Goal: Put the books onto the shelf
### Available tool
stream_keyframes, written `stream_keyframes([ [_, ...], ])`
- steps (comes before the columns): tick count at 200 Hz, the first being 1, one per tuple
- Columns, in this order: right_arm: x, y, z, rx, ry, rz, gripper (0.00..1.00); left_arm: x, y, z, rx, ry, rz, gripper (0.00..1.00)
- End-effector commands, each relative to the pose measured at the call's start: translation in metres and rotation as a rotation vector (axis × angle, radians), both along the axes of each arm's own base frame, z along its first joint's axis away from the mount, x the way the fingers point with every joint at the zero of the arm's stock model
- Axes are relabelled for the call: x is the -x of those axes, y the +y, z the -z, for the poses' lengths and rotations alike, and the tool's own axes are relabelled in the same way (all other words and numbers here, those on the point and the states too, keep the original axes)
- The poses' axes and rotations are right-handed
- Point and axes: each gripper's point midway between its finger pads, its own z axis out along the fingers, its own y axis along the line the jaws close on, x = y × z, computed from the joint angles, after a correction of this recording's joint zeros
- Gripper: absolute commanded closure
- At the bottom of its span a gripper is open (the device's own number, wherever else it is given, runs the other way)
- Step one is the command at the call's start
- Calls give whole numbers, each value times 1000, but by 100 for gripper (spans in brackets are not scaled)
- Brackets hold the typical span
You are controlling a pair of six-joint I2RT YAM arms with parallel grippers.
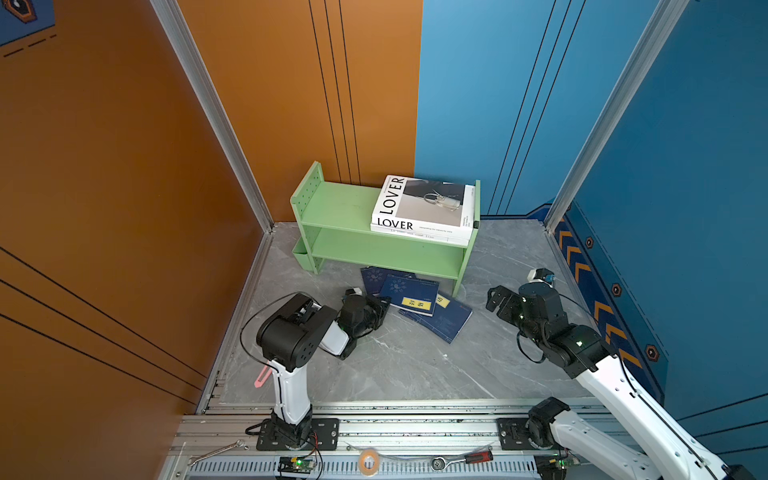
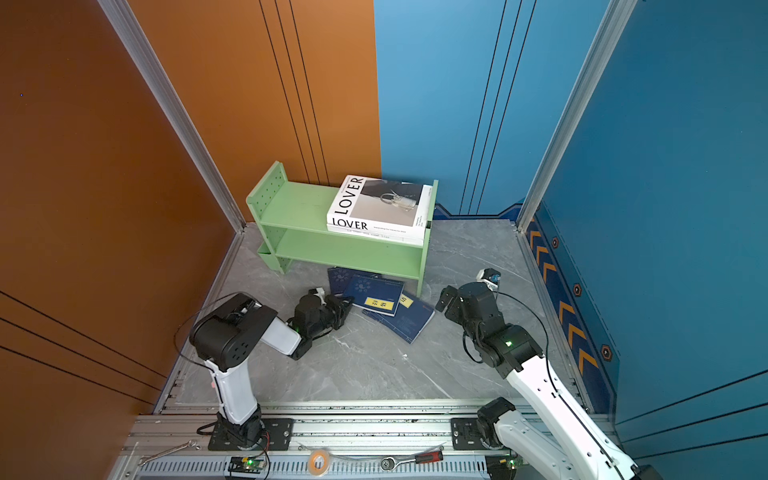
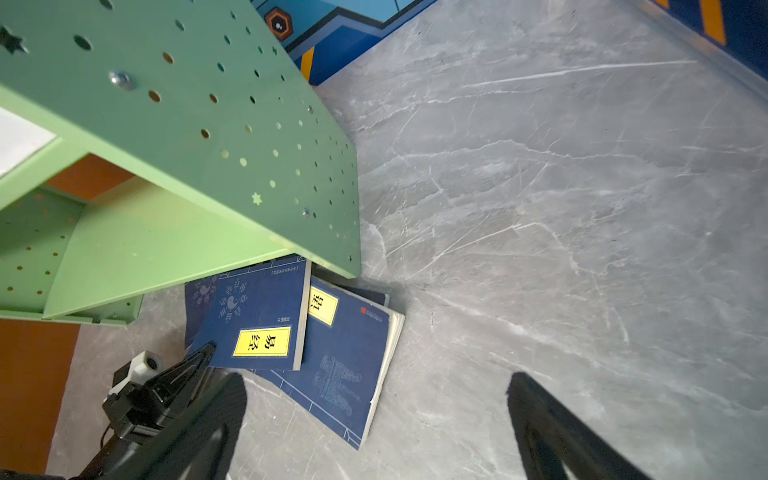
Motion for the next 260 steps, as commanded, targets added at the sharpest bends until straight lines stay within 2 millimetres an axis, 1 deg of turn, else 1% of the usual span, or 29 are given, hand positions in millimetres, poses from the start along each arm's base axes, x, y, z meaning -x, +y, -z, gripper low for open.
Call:
stream_keyframes([
  [1,-7,26,-15,-52,-37,-105,0,13,-5,-25,14,-55,80,100],
  [22,-9,46,-14,-57,-25,-193,0,27,-9,-40,12,-65,152,100],
  [41,-11,58,-11,-40,-4,-252,0,43,-10,-47,-25,-54,215,100],
  [56,-11,65,-7,-29,16,-283,0,56,-5,-51,-101,-39,252,100],
  [65,-12,70,-5,-31,24,-305,0,65,0,-58,-161,-24,277,100],
  [68,-12,71,-4,-32,26,-312,0,67,2,-62,-186,-33,289,100],
  [75,-12,75,-3,-38,29,-333,0,76,7,-65,-262,-14,318,100],
  [81,-12,80,-2,-43,29,-358,0,84,13,-72,-323,-18,338,100],
  [88,-12,85,-2,-53,29,-389,0,89,19,-87,-381,-35,357,100],
  [98,-12,94,-3,-69,24,-436,0,96,27,-107,-430,-65,380,100],
  [103,-12,98,-4,-80,19,-459,0,102,31,-112,-438,-52,400,100],
  [113,-11,108,-8,-104,7,-515,0,109,34,-127,-413,-61,434,100],
  [135,-9,133,-19,-197,-43,-638,0,122,22,-159,-309,-121,535,100],
  [149,-7,147,-24,-248,-57,-704,0,132,19,-168,-297,-128,582,100],
  [168,-5,157,-28,-260,-53,-766,0,138,20,-181,-302,-136,603,100],
  [179,-4,161,-30,-266,-50,-793,0,142,17,-195,-281,-169,623,100],
  [199,-1,173,-27,-310,12,-865,2,145,12,-216,-240,-210,652,100],
  [219,4,184,-24,-351,85,-926,3,144,10,-234,-231,-251,659,100],
  [228,5,189,-22,-368,104,-946,5,145,8,-239,-227,-265,670,100],
  [240,7,192,-17,-377,126,-950,9,149,6,-245,-212,-287,693,100],
  [260,13,202,-23,-408,95,-971,11,155,3,-256,-189,-357,733,100],
])
